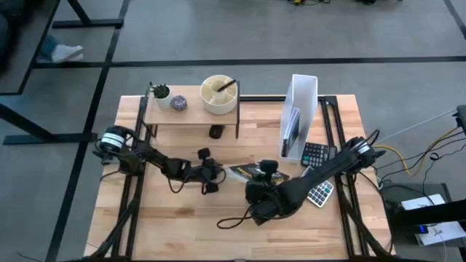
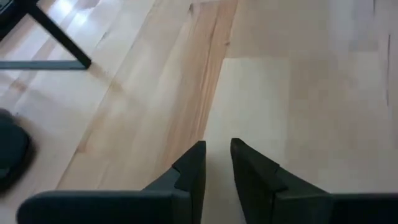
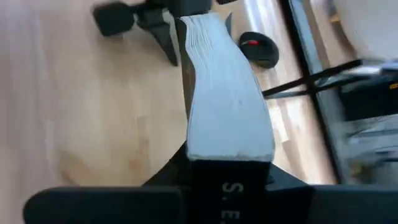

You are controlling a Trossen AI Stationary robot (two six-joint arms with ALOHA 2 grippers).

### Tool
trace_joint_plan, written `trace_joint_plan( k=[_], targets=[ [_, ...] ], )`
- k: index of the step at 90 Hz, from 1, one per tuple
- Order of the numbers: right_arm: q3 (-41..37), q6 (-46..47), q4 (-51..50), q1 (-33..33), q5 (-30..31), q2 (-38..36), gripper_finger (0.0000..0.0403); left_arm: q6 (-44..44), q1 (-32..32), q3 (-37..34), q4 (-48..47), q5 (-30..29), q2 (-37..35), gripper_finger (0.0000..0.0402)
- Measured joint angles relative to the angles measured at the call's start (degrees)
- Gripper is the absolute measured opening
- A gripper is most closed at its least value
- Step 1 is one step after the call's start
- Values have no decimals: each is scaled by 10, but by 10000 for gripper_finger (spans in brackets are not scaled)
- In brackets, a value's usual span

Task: Stock shelves
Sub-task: Put the black book into the white file holder

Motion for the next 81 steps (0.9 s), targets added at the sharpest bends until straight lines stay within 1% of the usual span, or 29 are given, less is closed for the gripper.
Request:
trace_joint_plan(
  k=[8, 17, 24, 39, 44, 53, 63, 81],
  targets=[
    [11, 55, -48, -2, -56, -42, 33, -8, 0, -6, 2, -3, -3, 61],
    [12, 137, -101, -3, -117, -90, 33, -11, 0, -7, 4, -5, -2, 62],
    [10, 206, -140, -3, -143, -131, 33, -11, 0, -7, 6, -5, -2, 64],
    [2, 404, -241, 1, -124, -207, 41, -11, 0, -7, 8, -6, -2, 61],
    [-3, 453, -249, 1, -119, -230, 43, -11, 0, -7, 8, -6, -2, 62],
    [-18, 487, -243, 2, -88, -270, 40, -11, 0, -7, 8, -6, -2, 64],
    [-37, 513, -246, -3, -70, -306, 33, -11, 1, -7, 8, -6, -2, 65],
    [-41, 510, -245, -10, -32, -361, 38, -13, 1, -8, 8, -6, -2, 62]
  ],
)
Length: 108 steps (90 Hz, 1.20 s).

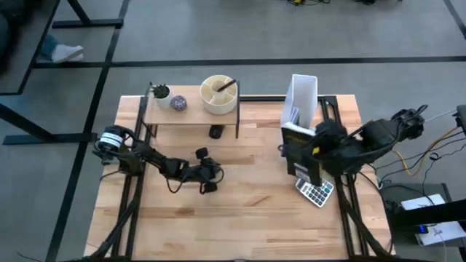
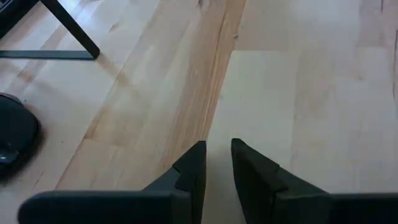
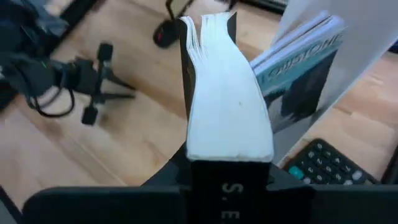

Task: Stock shelves
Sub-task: Put the black book into the white file holder

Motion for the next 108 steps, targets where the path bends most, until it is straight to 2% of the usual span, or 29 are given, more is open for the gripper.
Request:
trace_joint_plan(
  k=[24, 54, 78, 91, 108],
  targets=[
    [-8, -42, 1, -21, 47, -54, 33, 0, 0, 0, 4, -1, 0, 66],
    [-59, -35, 2, -81, 135, -63, 33, 0, 0, 0, 8, -1, 0, 66],
    [-102, 13, 1, -123, 196, -26, 37, 0, 0, -1, 12, -1, 0, 66],
    [-123, 63, 2, -126, 250, 13, 45, 0, 0, -1, 14, -1, 0, 66],
    [-152, 129, 2, -126, 289, 71, 34, 0, 0, -1, 15, -1, 0, 66]
  ],
)
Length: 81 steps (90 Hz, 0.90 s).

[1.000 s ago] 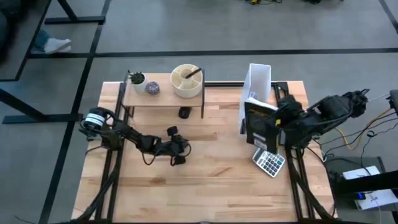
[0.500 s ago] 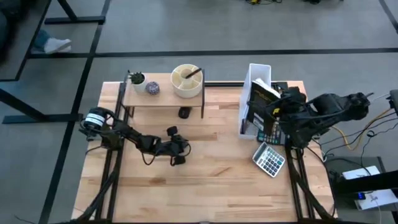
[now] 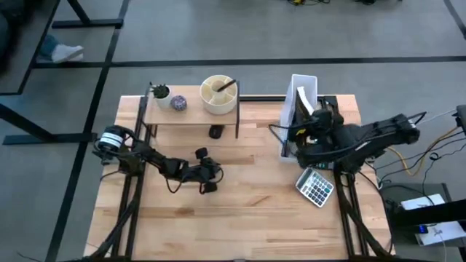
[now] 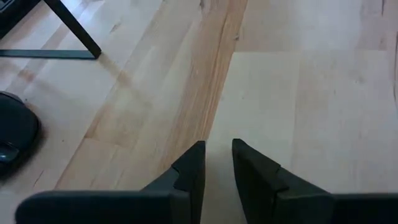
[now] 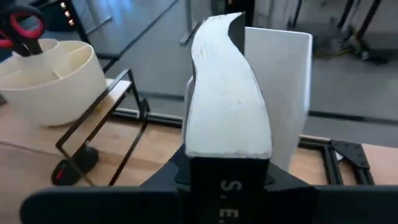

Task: Stock shelves
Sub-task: Put the black book into the white file holder

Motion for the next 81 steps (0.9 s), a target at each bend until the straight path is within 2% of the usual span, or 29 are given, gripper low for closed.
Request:
trace_joint_plan(
  k=[19, 28, 49, 66, 81],
  targets=[
    [-31, 87, -2, -2, 0, 66, 43, 0, 0, 0, 0, 1, 0, 66],
    [-36, 104, -1, -2, -12, 96, 43, 0, 0, 0, 0, 1, 0, 66],
    [-62, 151, 0, -2, 5, 159, 33, 0, 0, 0, 0, 2, 0, 66],
    [-94, 209, 0, 1, 19, 187, 33, 0, 0, -1, 1, 3, 0, 66],
    [-124, 282, 2, 3, -3, 199, 33, 0, 0, -1, 1, 3, 0, 66]
  ],
)
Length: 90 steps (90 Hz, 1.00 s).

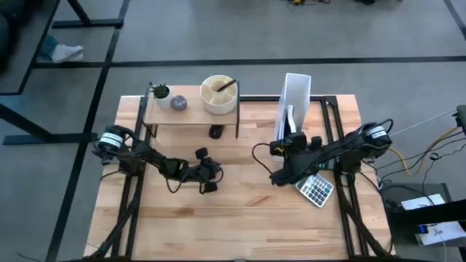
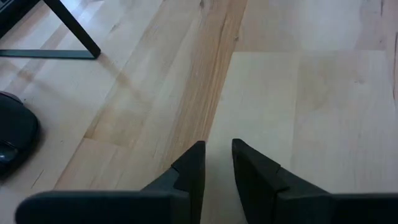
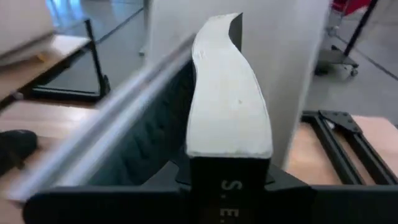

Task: Stock shelves
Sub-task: Put the black book into the white file holder

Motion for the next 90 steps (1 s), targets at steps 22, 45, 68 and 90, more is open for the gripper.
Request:
trace_joint_plan(
  k=[22, 45, 68, 90],
  targets=[
    [4, -42, 2, 1, -88, 0, 83, 0, 0, 0, 0, 0, 0, 66],
    [62, -144, 2, 5, -97, -1, 144, 0, 0, 0, 1, 0, 0, 66],
    [147, -287, 0, 8, -99, -3, 196, 0, 0, 0, 1, 0, 0, 66],
    [224, -393, -2, 27, -98, -5, 210, 0, 0, 0, 2, 0, 0, 66]
  ],
)
